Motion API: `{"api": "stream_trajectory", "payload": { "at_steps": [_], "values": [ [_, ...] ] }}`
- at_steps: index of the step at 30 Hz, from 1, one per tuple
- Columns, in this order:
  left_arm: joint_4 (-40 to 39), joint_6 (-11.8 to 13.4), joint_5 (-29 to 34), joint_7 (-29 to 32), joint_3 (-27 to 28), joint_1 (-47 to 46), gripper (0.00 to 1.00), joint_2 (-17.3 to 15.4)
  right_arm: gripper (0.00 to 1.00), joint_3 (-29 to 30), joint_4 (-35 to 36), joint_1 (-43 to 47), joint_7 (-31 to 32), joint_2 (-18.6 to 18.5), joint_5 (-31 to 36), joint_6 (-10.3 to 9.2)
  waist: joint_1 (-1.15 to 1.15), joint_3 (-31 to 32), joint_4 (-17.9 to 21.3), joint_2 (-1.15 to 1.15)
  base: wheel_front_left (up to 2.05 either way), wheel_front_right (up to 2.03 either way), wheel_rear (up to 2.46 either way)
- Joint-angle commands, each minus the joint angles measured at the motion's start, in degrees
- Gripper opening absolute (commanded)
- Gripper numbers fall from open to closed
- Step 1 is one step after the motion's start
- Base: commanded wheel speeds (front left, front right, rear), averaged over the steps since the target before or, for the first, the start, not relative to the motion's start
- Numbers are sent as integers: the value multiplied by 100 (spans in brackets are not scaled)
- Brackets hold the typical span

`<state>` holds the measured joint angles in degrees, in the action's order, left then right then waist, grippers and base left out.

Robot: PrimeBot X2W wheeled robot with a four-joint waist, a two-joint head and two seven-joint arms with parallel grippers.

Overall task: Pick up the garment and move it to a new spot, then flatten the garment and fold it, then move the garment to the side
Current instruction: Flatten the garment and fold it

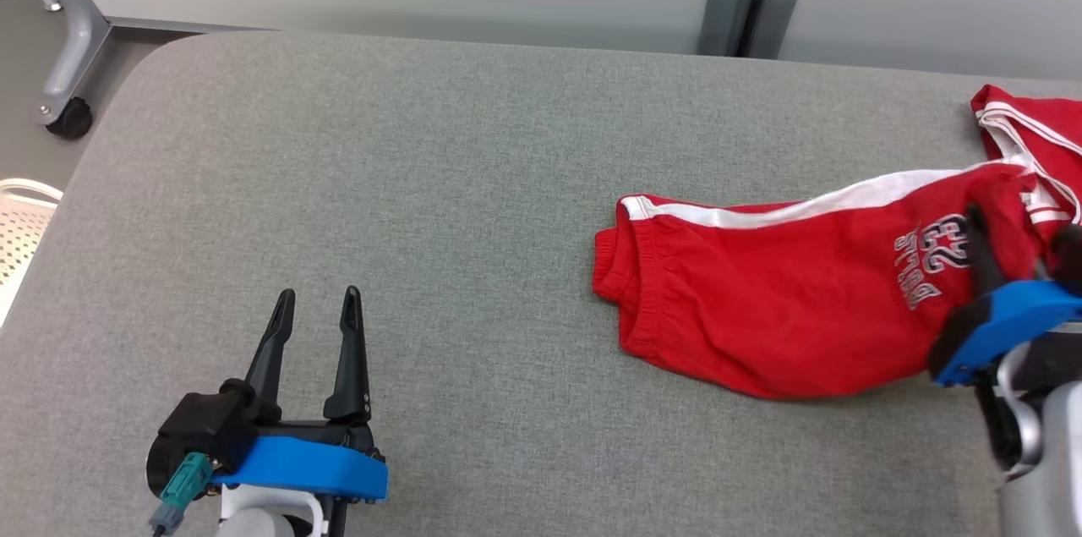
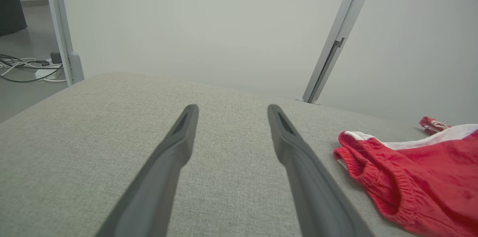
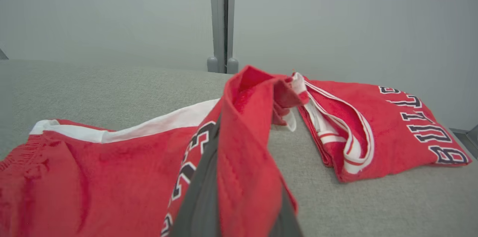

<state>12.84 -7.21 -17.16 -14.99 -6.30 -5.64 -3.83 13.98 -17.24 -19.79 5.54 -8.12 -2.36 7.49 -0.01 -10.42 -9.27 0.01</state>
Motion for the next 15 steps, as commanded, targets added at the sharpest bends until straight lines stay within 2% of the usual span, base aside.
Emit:
{"api": "stream_trajectory", "payload": {
  "at_steps": [1, 4, 7, 11, 15],
  "values": [
    [11, -42, -25, -22, -22, 30, 100, -43, 0, -205, 351, 162, 166, 107, 106, 1, 1, 21, -4, -1, 0, 0, 0],
    [7, -42, -43, -22, -52, 25, 100, -60, 0, -723, 702, 198, 421, 165, 208, 1, 1, 31, -10, -1, 0, 0, 0],
    [3, -43, -46, -23, -89, -1, 100, -64, 0, -1314, 719, 18, 647, 203, 201, 1, 1, 23, -35, -1, 0, 0, 0],
    [-5, -43, -85, -23, -149, -72, 100, -58, 0, -2012, 324, -300, 888, 284, 145, 0, 1, -22, -118, -1, 0, 0, 0],
    [-3, -43, -95, -23, -191, -115, 100, -47, 0, -2362, -184, -559, 1003, 376, 109, 1, 1, -64, -207, -1, 0, 0, 0]
  ]
}}
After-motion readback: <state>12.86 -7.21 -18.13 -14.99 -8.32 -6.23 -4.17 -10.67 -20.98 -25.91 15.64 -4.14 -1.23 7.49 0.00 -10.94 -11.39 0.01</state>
